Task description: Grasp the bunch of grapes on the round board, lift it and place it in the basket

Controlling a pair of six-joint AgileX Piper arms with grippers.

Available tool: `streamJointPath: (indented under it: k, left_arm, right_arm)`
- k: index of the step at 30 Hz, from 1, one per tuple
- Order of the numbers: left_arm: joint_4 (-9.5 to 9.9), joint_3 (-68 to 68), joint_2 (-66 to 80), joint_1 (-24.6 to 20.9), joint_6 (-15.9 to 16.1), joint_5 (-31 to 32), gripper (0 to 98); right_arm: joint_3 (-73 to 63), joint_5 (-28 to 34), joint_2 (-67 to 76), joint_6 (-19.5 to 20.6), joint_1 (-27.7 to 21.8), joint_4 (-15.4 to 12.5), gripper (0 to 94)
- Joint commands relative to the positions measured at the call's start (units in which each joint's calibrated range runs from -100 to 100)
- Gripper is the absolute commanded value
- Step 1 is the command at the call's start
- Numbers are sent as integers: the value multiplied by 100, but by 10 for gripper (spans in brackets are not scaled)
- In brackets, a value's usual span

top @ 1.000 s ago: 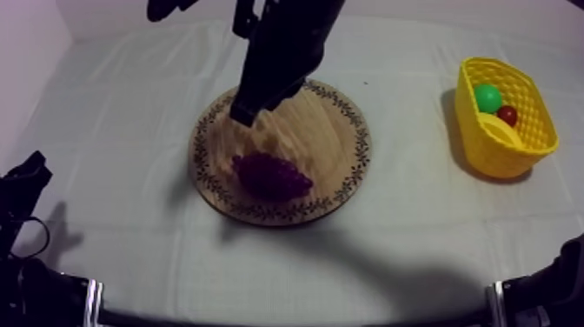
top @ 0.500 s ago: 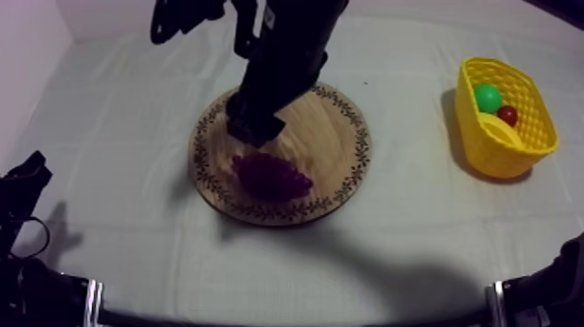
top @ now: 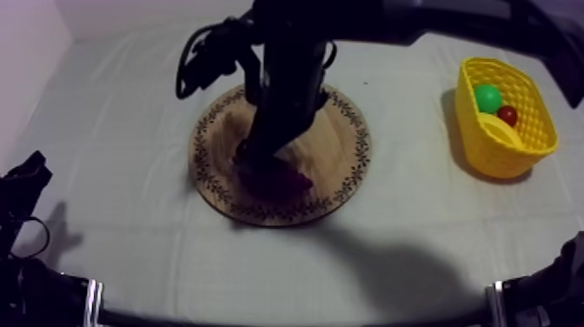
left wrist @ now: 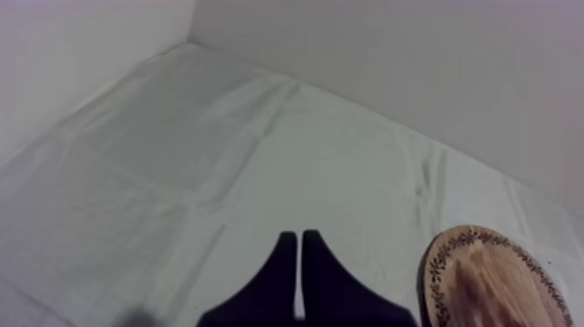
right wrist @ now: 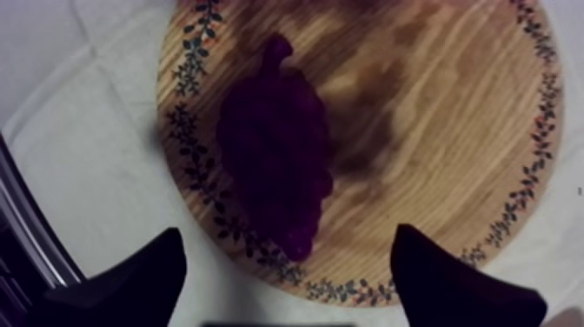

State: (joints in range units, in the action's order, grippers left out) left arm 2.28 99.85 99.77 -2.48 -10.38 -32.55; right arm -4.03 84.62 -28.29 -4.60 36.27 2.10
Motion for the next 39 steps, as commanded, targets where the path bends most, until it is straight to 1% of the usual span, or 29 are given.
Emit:
streamJointPath:
  k: [1, 11, 20, 23, 31, 39]
  left_arm:
    - [-1, 4, -3, -1, 0, -3, 0]
    - [-1, 4, -3, -1, 0, -3, 0]
    - [-1, 4, -3, -1, 0, -3, 0]
    - [-1, 4, -3, -1, 0, -3, 0]
    - [-1, 4, -3, -1, 0, -3, 0]
    - [-1, 4, -3, -1, 0, -3, 0]
  right_arm:
    - [-14, -70, -133, -14, 3, -10, 662]
    - [-177, -330, -637, -48, 76, -43, 663]
    - [-429, -512, -1121, -25, 98, 54, 665]
    - [-463, -570, -1242, -26, 89, 78, 653]
    - [-438, -685, -1444, -68, 79, 71, 564]
    - [-367, -724, -1482, -90, 85, 52, 360]
